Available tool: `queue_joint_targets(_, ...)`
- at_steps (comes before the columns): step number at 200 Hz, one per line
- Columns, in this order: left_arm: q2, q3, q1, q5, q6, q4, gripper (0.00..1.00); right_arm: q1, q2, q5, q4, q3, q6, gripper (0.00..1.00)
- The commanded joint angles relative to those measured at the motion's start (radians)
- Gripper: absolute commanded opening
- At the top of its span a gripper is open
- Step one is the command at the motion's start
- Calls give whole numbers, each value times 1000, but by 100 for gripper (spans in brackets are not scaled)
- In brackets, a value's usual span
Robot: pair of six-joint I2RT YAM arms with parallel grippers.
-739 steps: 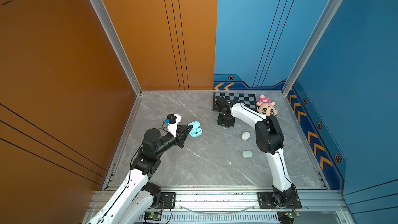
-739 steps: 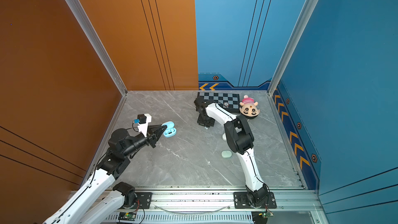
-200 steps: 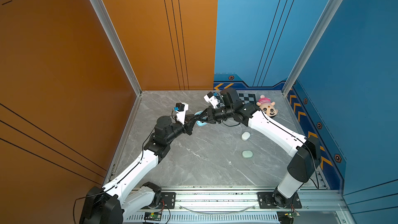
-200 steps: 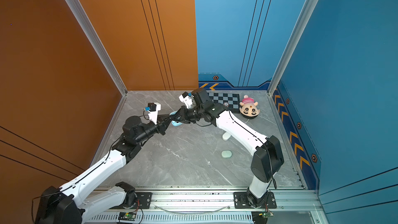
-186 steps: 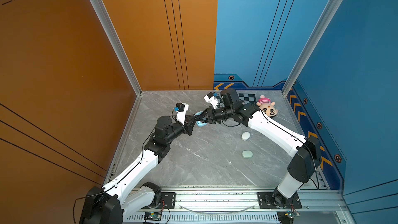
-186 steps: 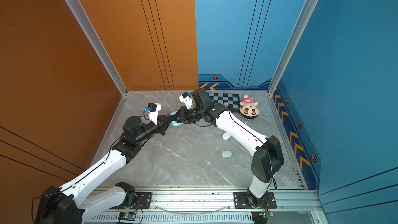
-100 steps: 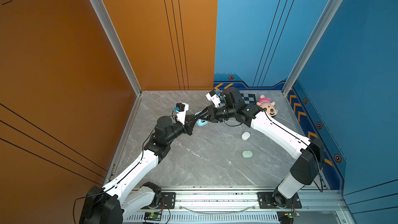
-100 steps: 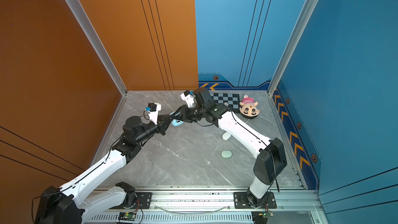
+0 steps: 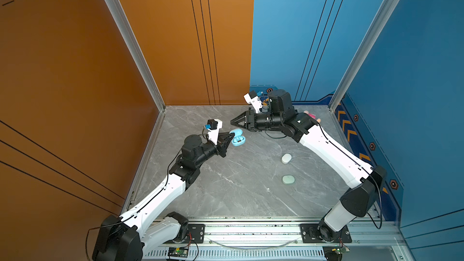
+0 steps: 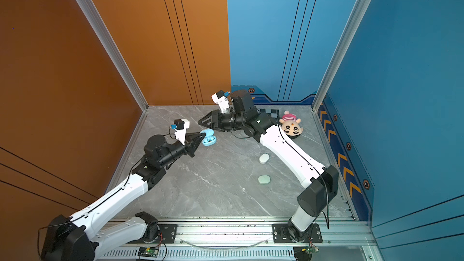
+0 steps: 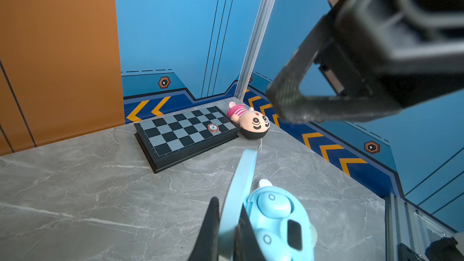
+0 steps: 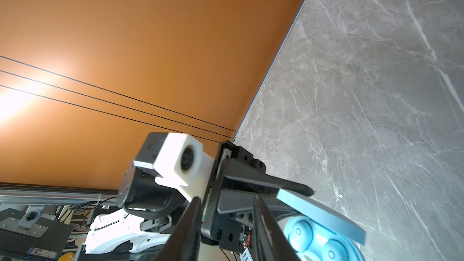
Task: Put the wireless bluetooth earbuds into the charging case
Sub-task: 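Lower the case onto the table with the left gripper while the right gripper withdraws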
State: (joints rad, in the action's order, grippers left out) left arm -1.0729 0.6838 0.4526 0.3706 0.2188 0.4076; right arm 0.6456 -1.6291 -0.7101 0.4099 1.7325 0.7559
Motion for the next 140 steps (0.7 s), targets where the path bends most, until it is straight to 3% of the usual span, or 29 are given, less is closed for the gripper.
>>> queue_joint_targets(1,-16,15,28,25,-69,20,0,-49,79,48,1,-15,24,39)
queue_joint_targets(30,-62,16,82,24,-130,20,0,-126,177,165,29,-158,45,39)
queue_joint_targets(86,-233,-1,253,-26,-284,22,0,-226,295,503,368,-366,42,38)
queue_joint_targets(140,-487,-21,358,-116,-257,183,0,-282,363,586,446,-547,49,38)
